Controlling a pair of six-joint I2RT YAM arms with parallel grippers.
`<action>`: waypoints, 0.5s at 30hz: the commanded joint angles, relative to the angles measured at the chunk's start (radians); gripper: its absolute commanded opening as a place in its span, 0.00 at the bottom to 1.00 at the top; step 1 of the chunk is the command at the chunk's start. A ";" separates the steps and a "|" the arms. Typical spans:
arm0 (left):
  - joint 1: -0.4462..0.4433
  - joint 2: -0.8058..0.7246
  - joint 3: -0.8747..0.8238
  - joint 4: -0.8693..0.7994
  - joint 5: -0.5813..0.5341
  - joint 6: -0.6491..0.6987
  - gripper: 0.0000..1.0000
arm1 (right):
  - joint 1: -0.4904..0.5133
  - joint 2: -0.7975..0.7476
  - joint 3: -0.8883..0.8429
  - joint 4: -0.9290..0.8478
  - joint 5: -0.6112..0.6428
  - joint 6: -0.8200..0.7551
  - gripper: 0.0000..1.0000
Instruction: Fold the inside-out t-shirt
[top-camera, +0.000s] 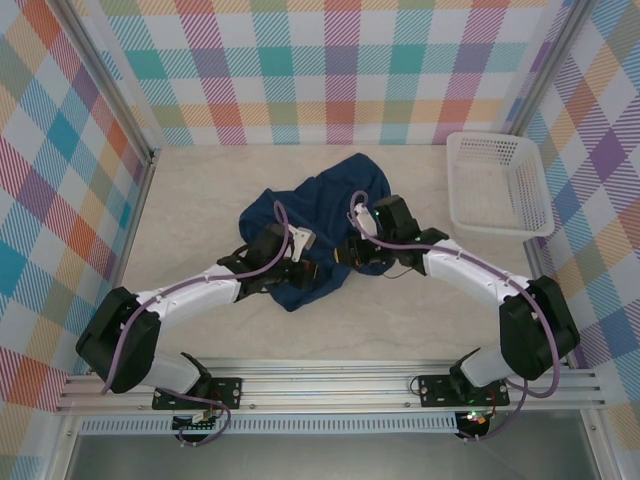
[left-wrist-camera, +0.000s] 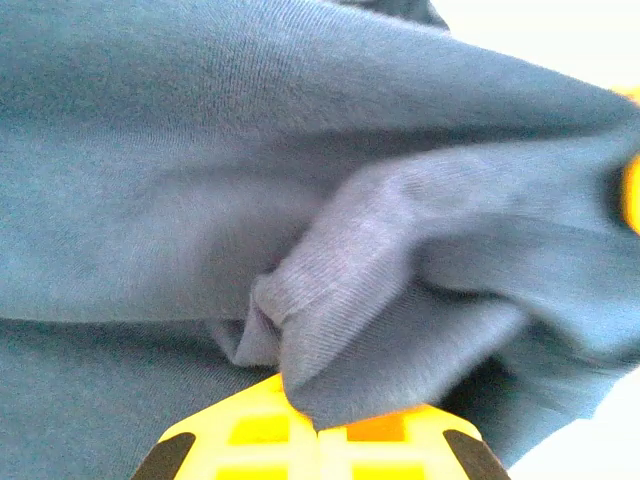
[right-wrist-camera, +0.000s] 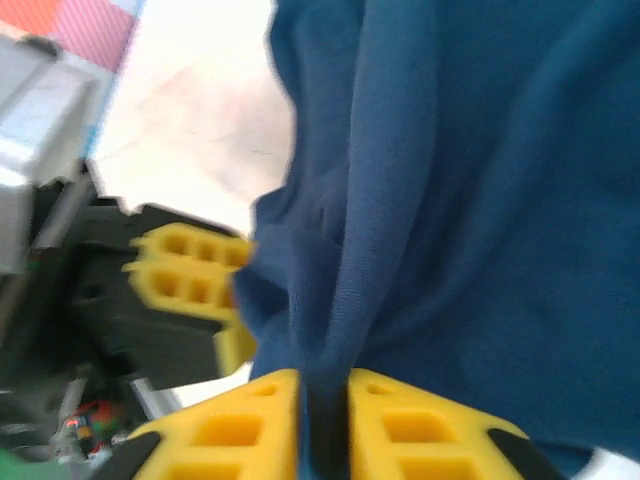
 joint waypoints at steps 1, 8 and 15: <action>-0.001 -0.055 0.038 -0.046 0.119 -0.162 0.00 | -0.006 -0.055 0.044 -0.238 0.153 -0.038 0.31; 0.002 -0.107 0.065 -0.131 0.147 -0.312 0.00 | 0.092 -0.238 -0.121 -0.153 0.105 0.054 0.49; 0.003 -0.137 0.097 -0.166 0.142 -0.308 0.00 | 0.234 -0.207 -0.279 0.082 0.242 0.140 0.65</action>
